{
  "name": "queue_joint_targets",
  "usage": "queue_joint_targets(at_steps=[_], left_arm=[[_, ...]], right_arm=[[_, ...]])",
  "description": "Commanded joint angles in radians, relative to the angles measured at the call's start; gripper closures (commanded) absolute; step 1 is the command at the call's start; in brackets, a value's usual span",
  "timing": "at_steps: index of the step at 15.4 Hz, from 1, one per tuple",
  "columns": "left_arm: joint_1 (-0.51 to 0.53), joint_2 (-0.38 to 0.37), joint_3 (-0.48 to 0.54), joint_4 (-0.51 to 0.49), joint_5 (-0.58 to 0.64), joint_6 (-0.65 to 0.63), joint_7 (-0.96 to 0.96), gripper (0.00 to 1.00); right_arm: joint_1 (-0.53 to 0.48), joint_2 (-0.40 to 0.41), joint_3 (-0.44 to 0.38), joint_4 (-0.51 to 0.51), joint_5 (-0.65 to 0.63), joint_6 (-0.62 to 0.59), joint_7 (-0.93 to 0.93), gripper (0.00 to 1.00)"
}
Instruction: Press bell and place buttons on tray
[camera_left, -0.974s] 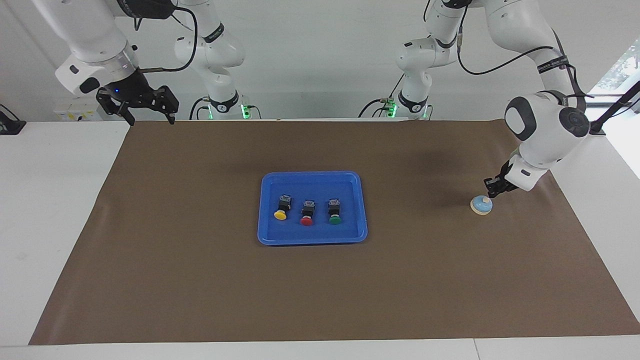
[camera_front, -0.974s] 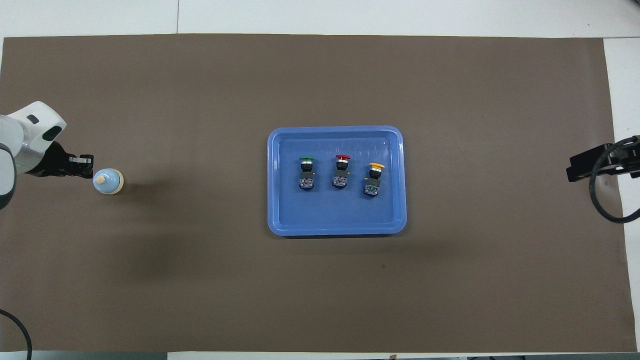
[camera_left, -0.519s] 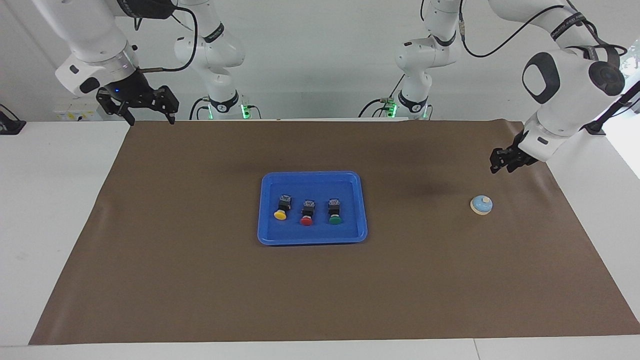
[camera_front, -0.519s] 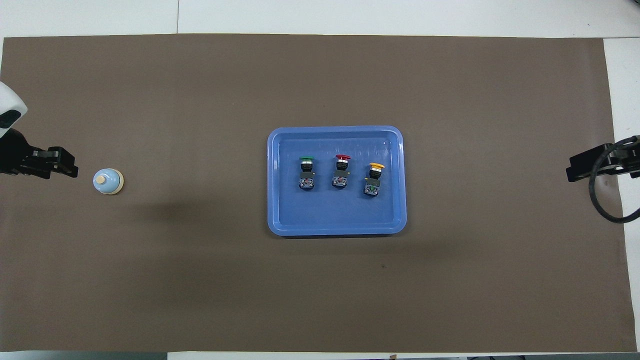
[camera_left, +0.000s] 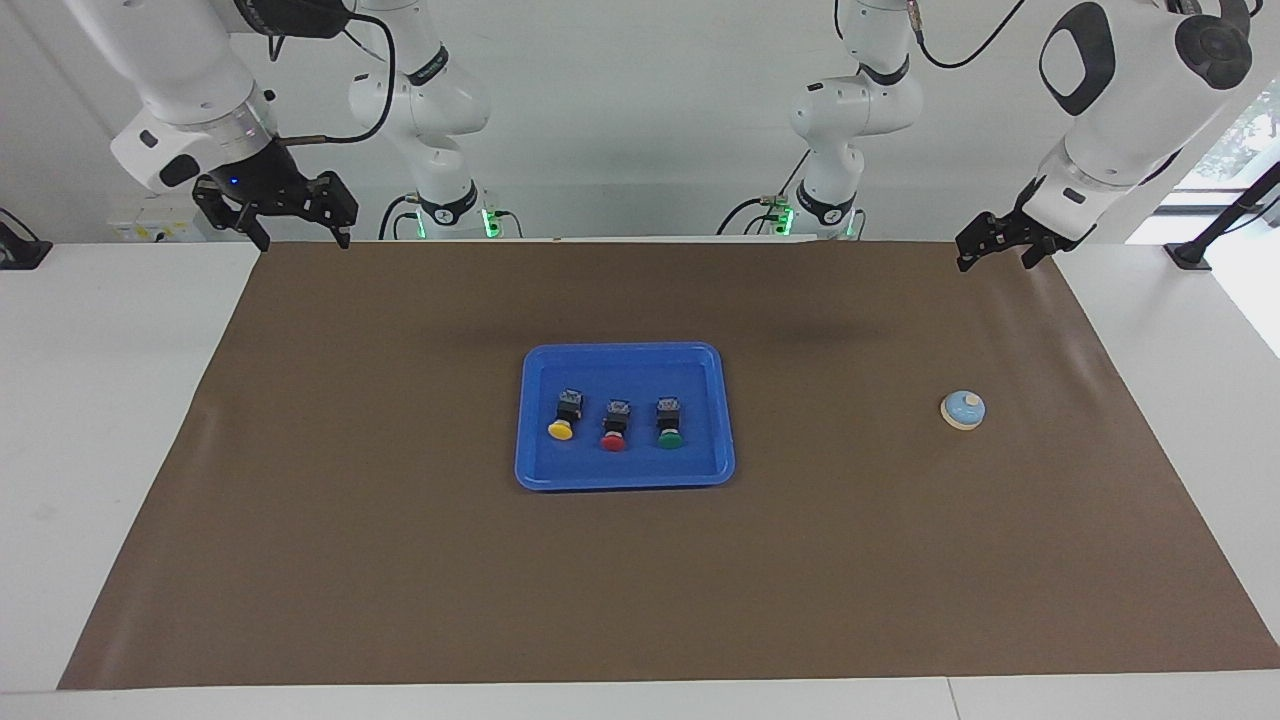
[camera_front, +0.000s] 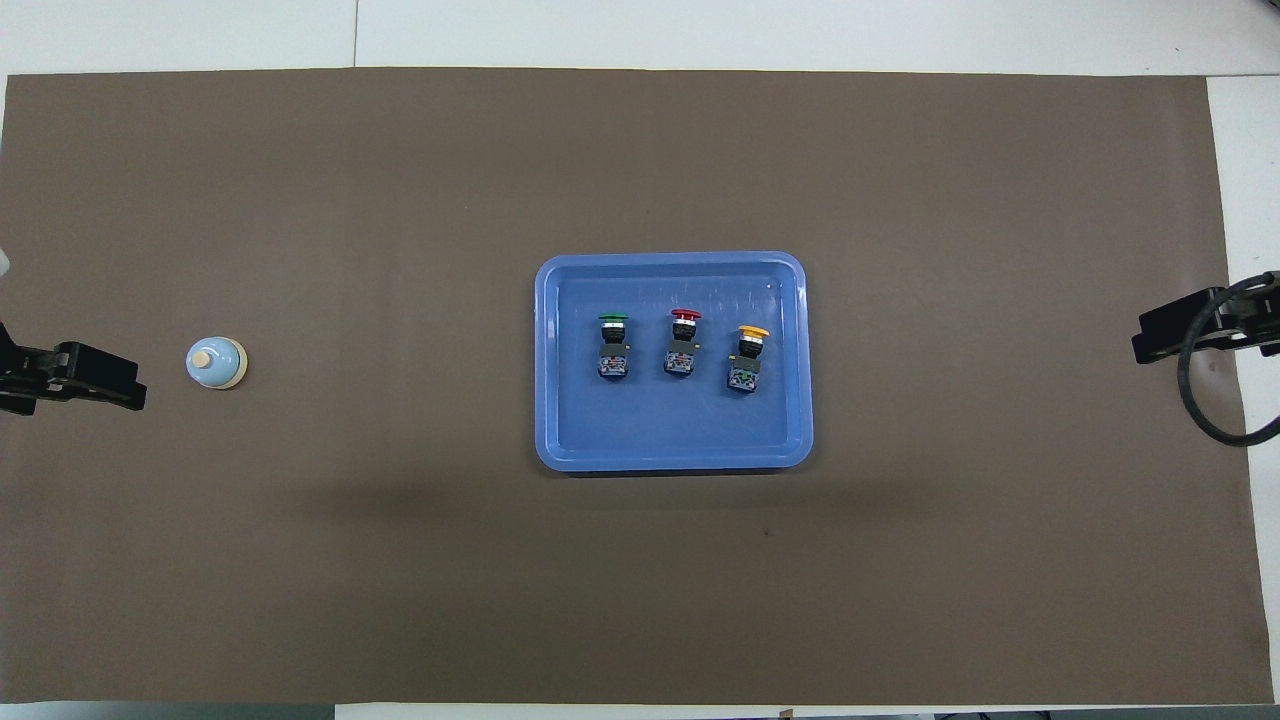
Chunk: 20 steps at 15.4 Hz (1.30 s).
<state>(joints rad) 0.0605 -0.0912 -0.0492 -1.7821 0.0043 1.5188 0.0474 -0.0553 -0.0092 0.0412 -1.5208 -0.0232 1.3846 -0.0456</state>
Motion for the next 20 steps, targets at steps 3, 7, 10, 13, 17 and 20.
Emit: queue_joint_targets(at_steps=[3,7,10,13,17,20], left_arm=[[-0.011,0.043,0.009,0.050,0.002,-0.009,-0.014,0.00],[-0.030,0.093,0.009,0.125,0.003,-0.023,-0.014,0.00],[-0.033,0.102,0.009,0.136,0.005,-0.009,-0.015,0.00],[-0.033,0.104,0.009,0.136,0.003,-0.003,-0.015,0.00],[-0.042,0.104,0.009,0.136,0.005,0.009,-0.015,0.00],[-0.053,0.114,0.009,0.139,0.006,0.004,-0.015,0.00]], right_arm=[[-0.008,-0.017,0.003,-0.019,0.005,-0.001,-0.011,0.00],[-0.008,-0.017,0.003,-0.018,0.005,-0.001,-0.011,0.00],[-0.008,-0.017,0.003,-0.019,0.005,-0.001,-0.011,0.00],[-0.008,-0.017,0.003,-0.019,0.005,-0.001,-0.011,0.00],[-0.008,-0.018,0.003,-0.019,0.005,-0.001,-0.011,0.00],[-0.008,-0.017,0.003,-0.019,0.005,-0.001,-0.011,0.00]])
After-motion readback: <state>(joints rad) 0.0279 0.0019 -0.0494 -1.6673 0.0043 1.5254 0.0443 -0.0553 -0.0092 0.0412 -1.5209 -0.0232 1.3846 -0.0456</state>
